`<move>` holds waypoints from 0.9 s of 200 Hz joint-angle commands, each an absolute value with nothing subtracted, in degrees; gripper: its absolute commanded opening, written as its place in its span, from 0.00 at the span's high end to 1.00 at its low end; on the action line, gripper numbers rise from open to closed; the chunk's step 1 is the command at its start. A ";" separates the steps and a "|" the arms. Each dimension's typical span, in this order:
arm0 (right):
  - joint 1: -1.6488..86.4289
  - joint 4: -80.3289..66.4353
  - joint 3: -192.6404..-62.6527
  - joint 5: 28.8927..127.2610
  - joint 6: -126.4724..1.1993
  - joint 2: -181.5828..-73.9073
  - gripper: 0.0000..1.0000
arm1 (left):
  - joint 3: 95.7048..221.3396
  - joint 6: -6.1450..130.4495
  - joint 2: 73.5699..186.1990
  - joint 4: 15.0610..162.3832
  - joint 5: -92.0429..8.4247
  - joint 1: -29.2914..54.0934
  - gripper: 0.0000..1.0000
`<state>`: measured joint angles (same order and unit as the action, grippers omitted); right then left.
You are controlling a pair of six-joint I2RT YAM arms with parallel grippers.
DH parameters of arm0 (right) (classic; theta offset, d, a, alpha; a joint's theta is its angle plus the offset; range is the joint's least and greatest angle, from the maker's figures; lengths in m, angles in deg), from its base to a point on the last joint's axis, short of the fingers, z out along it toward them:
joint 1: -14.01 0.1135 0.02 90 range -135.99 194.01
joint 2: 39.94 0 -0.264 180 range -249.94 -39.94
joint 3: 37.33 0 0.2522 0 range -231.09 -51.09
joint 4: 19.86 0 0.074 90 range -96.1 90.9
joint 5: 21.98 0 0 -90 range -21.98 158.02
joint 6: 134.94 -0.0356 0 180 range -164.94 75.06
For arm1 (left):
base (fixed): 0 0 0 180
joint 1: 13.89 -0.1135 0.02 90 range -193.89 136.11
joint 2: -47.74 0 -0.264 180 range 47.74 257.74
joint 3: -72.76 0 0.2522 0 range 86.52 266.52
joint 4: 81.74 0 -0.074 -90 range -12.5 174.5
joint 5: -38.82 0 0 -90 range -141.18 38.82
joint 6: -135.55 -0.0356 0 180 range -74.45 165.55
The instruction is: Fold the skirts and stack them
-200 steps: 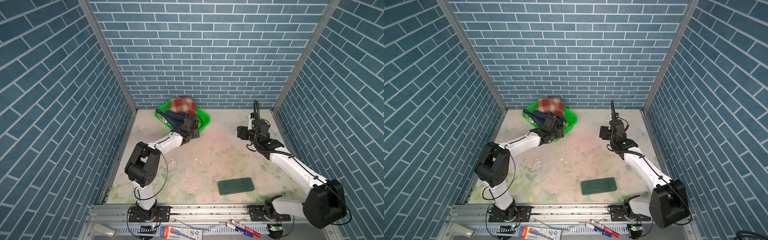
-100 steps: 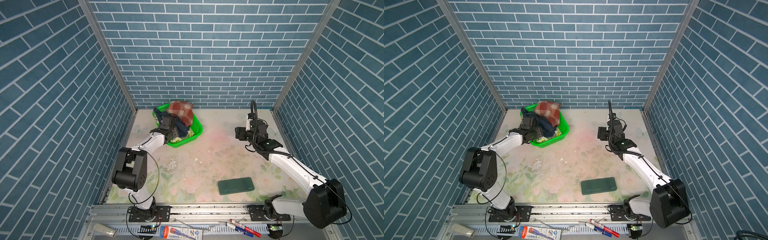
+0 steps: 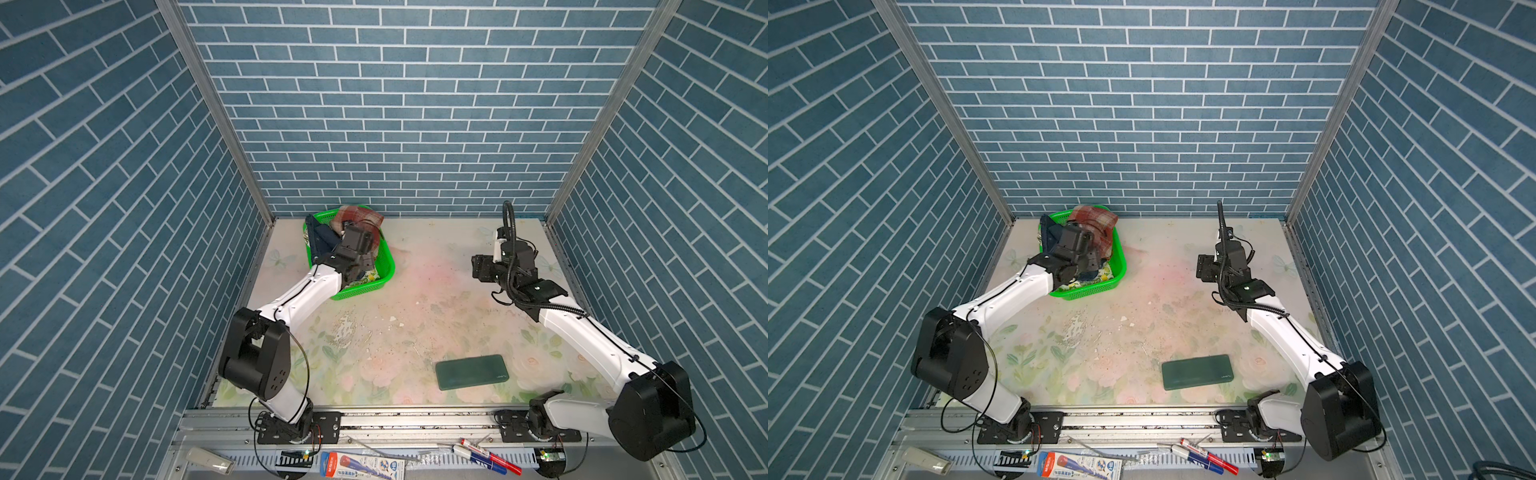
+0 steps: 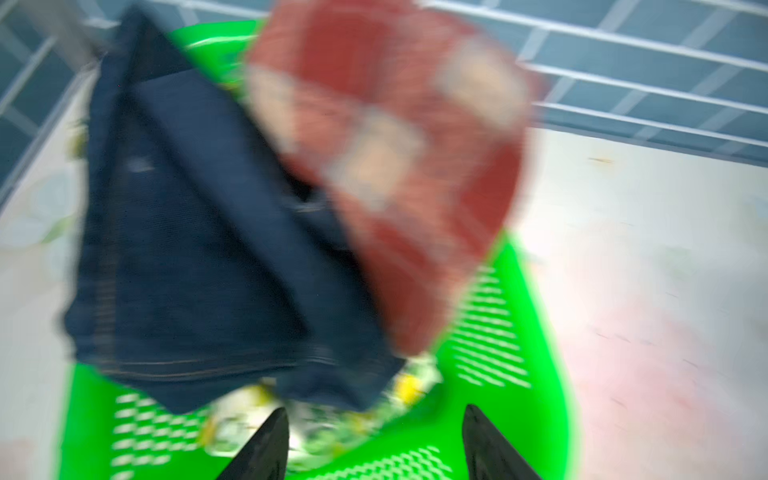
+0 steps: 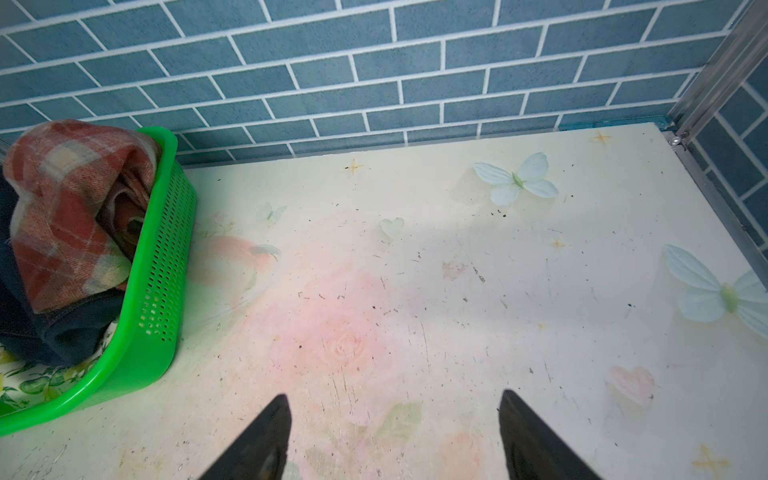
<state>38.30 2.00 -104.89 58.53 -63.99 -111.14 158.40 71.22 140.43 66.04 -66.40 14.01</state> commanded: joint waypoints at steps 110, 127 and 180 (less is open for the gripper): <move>36.26 4.36 -101.19 54.66 -65.55 -102.36 0.23 | 191.85 80.14 178.64 71.56 -65.91 24.08 0.34; 36.39 4.90 -101.45 55.17 -64.98 -102.61 0.23 | 194.20 81.79 181.02 70.85 -68.14 23.42 0.34; 37.72 4.72 -101.37 55.31 -62.81 -102.48 0.23 | 192.04 86.83 180.45 69.47 -69.88 17.56 0.36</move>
